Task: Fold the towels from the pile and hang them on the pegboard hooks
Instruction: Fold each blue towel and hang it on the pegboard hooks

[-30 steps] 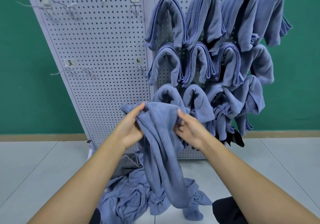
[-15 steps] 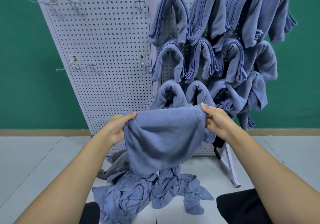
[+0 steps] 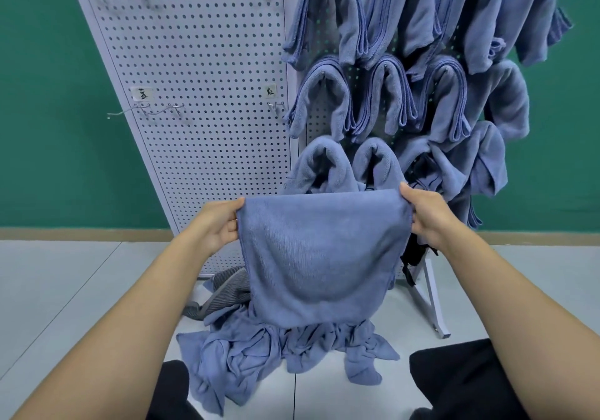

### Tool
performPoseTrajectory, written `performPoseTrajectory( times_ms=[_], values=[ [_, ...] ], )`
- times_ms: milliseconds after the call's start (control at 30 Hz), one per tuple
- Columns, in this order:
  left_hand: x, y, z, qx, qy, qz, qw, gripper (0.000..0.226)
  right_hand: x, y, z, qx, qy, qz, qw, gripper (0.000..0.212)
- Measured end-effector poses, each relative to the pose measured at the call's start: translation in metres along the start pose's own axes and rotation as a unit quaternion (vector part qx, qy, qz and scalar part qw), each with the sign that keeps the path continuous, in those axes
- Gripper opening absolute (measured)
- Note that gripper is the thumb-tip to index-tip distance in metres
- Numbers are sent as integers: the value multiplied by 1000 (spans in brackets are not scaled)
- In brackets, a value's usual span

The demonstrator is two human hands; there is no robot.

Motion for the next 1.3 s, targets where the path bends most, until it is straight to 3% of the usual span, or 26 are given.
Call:
performPoseTrajectory(
  times_ms=[100,200,367,500,600,767,1000,1100,1167,1300],
  values=[
    [4,2,2,4,22,-42,999,18,10,-18,-5,77,19,52,995,18],
    [5,6,2,5,32,-69,997,21,14,-21,-6,87,34,37,995,19],
    [-2,11,1,-14,-7,-38,999,17,17,-4,-2,-19,77,-172,982,14],
    [-13,16,2,-53,-76,65,994,19,27,17,4,-130,135,-237,953,11],
    [-14,16,2,-64,-93,108,988,20,19,27,6,-150,109,-194,963,16],
    [-11,18,3,-71,-73,73,992,12,4,22,3,-82,48,-71,993,13],
    [-5,14,6,-37,-41,27,998,6,2,15,-3,-29,20,-67,997,3],
    [-11,11,7,-16,-83,90,992,20,3,7,-4,8,36,-119,992,22],
    [-17,10,7,-18,-122,168,978,31,10,2,-6,22,79,-217,973,33],
    [-30,2,4,-31,-216,403,889,17,23,-4,-9,-13,166,-414,895,25]
  ],
)
Point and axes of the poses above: each hand's wrist, its own z-axis towards the middle knuckle, its own y-axis out of the back of the hand, x = y × z, the point moved 10 cm from there along z, towards the middle knuckle
